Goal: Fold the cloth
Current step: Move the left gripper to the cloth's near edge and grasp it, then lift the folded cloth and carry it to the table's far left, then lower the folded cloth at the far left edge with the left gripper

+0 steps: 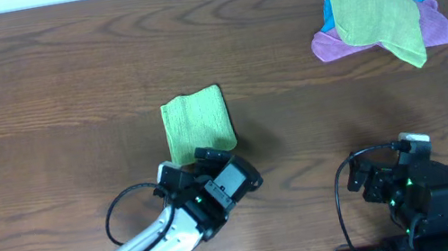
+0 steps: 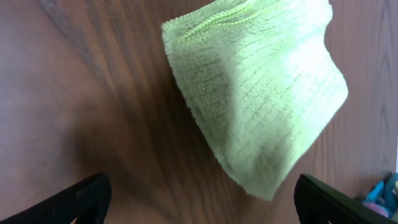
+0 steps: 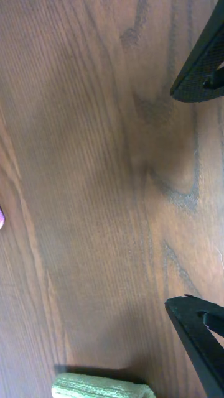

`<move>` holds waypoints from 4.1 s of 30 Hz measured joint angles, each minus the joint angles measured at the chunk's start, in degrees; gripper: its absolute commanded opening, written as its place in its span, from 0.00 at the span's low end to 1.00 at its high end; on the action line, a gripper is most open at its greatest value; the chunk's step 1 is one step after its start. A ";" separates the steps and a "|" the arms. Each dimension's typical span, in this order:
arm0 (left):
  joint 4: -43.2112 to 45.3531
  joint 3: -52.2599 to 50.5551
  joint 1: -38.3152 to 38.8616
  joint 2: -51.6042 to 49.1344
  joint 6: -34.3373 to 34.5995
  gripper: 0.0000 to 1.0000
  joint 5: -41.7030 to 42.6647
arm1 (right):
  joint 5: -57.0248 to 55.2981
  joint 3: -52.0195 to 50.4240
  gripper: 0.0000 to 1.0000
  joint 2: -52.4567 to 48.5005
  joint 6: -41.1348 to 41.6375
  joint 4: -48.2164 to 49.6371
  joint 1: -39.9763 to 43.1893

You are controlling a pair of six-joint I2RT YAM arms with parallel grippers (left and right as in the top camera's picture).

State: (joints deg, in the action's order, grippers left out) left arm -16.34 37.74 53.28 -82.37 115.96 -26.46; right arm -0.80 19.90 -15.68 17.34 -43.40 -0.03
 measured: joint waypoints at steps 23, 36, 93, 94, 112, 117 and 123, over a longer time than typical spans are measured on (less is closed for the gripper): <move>17.66 0.96 -7.13 -11.56 0.00 0.94 -3.69 | -0.02 -0.04 0.99 0.00 -0.02 0.00 0.00; 18.32 1.40 -9.25 -14.49 0.00 0.40 -8.59 | -0.02 -0.04 0.99 0.00 -0.02 0.02 0.00; 36.76 39.85 -45.46 -31.43 -33.29 0.06 5.31 | 0.00 -0.07 0.99 0.02 0.00 0.02 0.00; 36.79 40.00 -45.92 -32.30 -34.71 0.06 6.36 | -0.02 -0.07 0.99 0.02 0.00 -0.02 0.00; 23.10 40.24 -46.49 -36.61 -49.83 0.06 14.12 | -0.02 -0.09 0.99 0.02 -0.02 -0.02 0.00; 16.04 40.30 -46.73 -36.57 -50.10 0.06 13.66 | -0.02 -0.09 0.99 0.02 0.00 0.00 0.00; 6.82 40.39 -47.67 -34.88 -50.45 0.29 11.23 | -0.02 -0.09 0.99 0.02 0.00 0.00 0.00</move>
State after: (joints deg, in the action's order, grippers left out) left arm -9.52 78.13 5.61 -117.25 65.52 -15.22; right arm -0.82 19.81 -15.66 17.34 -43.40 -0.03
